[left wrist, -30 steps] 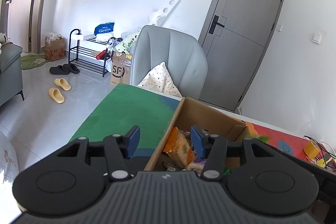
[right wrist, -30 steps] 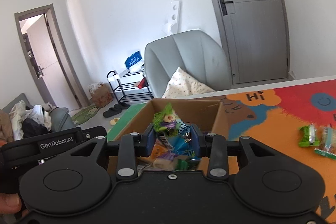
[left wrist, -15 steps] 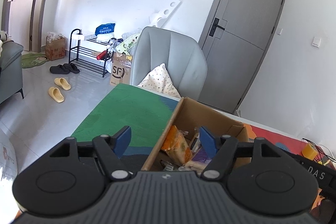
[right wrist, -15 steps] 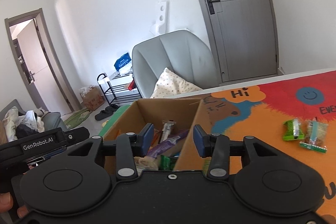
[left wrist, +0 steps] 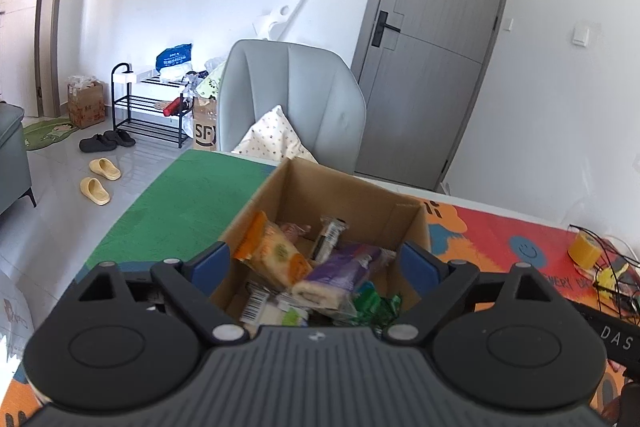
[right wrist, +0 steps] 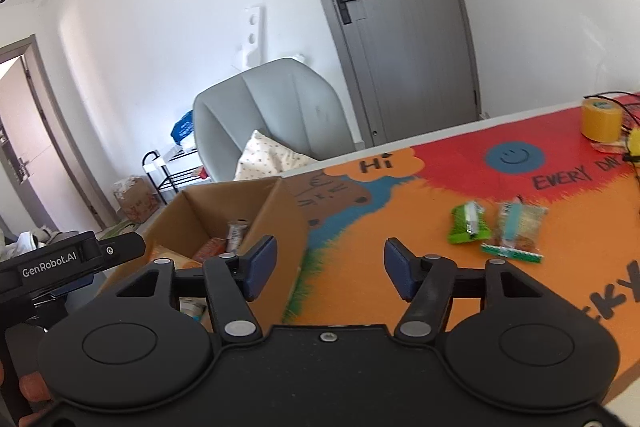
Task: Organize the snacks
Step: 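Move both tools back to the table toward the green packet and teal-labelled bag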
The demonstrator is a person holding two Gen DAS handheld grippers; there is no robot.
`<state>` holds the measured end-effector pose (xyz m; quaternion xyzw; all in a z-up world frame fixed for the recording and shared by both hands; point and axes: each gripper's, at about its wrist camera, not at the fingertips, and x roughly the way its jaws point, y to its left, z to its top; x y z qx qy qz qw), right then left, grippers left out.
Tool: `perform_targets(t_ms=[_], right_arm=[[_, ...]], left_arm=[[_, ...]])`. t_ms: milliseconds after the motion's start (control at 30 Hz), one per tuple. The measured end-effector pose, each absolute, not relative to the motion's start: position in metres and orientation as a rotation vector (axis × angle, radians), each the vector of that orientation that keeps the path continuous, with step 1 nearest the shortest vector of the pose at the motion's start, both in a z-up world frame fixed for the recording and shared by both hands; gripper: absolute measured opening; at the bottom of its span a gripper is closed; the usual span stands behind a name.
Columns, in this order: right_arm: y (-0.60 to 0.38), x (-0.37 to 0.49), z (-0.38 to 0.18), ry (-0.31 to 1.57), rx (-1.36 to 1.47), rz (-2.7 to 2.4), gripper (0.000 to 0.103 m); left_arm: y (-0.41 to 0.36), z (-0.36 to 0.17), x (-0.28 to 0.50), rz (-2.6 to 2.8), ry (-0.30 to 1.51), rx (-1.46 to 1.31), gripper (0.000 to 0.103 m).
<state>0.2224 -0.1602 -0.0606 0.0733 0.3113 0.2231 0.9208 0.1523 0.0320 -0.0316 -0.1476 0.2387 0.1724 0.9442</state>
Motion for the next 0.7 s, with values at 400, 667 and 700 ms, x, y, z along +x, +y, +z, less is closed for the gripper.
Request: perform_targets(t_ms=[400, 667, 700], right_arm=[[-0.207, 0.224, -0.067, 0.653, 0.171, 0.363, 0.073], [-0.233, 0.225, -0.068, 0.649, 0.177, 0.308, 0.075], [-0.236, 0.225, -0.068, 0.648, 0.179, 0.301, 0.075]], left_arm=[[-0.016, -0.032, 0.166, 0.275, 0.507, -0.233, 0.095], [-0.046, -0.033, 0.176, 0.197, 0.503, -0.193, 0.095], [-0.05, -0.032, 0.177, 0.185, 0.498, -0.19, 0.095]])
